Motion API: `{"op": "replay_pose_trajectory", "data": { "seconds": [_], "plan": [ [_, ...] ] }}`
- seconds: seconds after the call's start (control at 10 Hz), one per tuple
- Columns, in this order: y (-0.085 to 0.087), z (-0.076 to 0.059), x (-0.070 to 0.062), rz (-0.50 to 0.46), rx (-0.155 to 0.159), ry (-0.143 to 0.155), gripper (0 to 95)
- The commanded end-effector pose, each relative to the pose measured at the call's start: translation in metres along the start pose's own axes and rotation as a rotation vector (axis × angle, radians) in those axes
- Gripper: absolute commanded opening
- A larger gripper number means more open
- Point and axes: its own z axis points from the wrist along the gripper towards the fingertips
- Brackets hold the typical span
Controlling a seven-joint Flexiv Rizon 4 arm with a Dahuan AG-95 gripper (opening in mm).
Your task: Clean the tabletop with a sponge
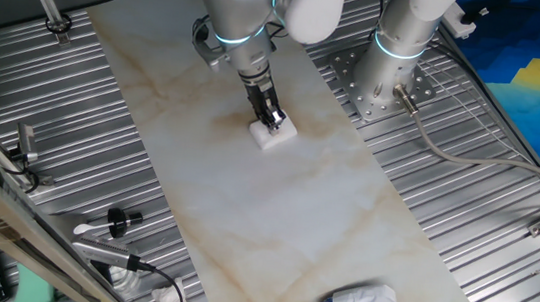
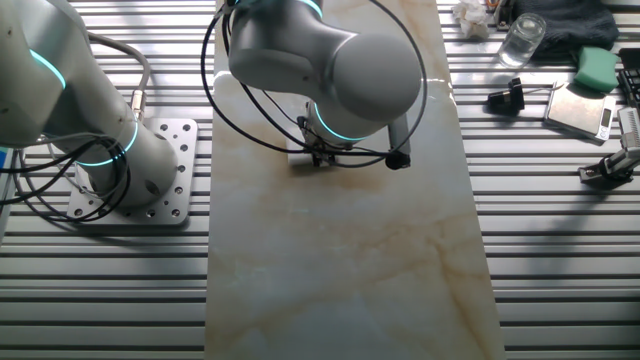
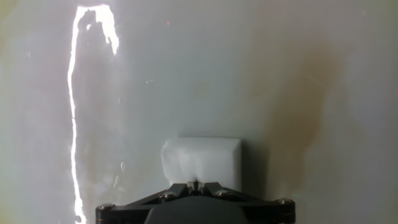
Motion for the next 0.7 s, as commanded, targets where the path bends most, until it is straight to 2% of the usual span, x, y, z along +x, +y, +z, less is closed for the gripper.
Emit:
{"op": "replay_pose_trajectory", "data": {
  "seconds": [0.1,0.3,0.5,0.7],
  "plan": [
    [0.006,0.004,-0.001,0.015,-0.005,0.0,0.0],
    [0.015,0.006,0.0,0.029,0.001,0.001,0.0],
    [0.019,-0.001,0.001,0.036,-0.004,0.007,0.0],
    [0.028,0.003,0.001,0.056,-0.017,0.0,0.0]
  ]
}}
